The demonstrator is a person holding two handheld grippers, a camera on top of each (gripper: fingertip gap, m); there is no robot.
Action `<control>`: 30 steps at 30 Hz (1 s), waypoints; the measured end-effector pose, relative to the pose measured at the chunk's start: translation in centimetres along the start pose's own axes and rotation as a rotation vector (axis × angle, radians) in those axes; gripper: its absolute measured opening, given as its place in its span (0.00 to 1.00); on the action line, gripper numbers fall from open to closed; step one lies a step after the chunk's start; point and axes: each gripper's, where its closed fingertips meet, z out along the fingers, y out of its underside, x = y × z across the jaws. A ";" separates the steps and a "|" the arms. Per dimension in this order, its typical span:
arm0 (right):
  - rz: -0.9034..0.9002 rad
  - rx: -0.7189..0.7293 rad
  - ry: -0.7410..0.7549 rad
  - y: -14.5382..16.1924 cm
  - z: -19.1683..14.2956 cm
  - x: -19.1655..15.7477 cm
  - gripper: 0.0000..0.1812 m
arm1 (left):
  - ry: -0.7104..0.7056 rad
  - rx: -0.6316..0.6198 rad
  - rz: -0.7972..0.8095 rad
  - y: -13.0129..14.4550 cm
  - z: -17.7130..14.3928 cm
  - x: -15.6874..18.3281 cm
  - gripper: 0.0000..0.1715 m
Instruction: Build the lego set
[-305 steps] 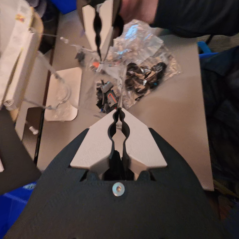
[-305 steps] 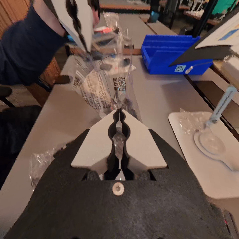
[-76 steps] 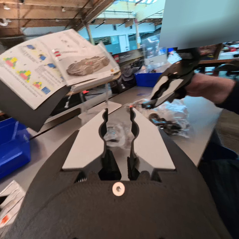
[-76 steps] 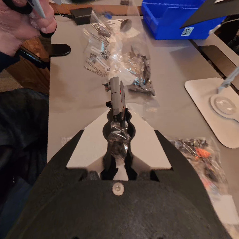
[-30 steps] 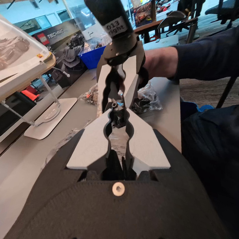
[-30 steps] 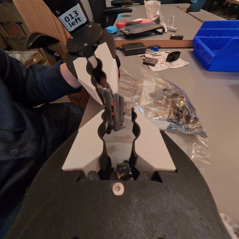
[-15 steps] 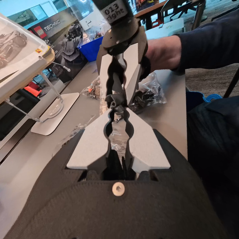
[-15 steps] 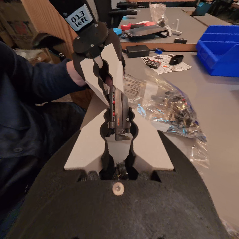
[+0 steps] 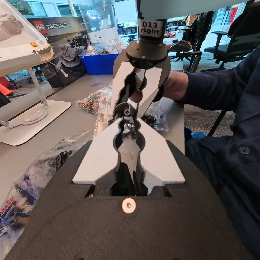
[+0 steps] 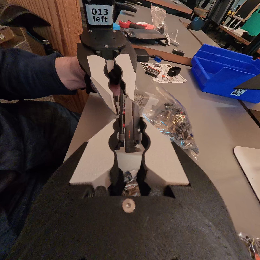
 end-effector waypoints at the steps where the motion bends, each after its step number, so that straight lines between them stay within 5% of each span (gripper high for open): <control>1: -0.002 0.002 0.005 0.0 0.0 0.0 0.15 | -0.009 -0.016 0.019 0.1 0.1 0.0 0.08; 12: -0.164 -0.162 0.016 0.7 0.1 -0.7 0.13 | -0.071 -0.320 0.395 1.8 0.7 0.3 0.07; 23: -0.218 -0.098 0.043 -0.1 -0.8 -1.1 0.12 | -0.093 -0.345 0.471 1.1 0.6 0.5 0.07; 30: 0.028 0.036 -0.111 -0.9 -1.2 -1.5 0.13 | -0.083 -0.294 0.458 0.9 0.1 0.4 0.07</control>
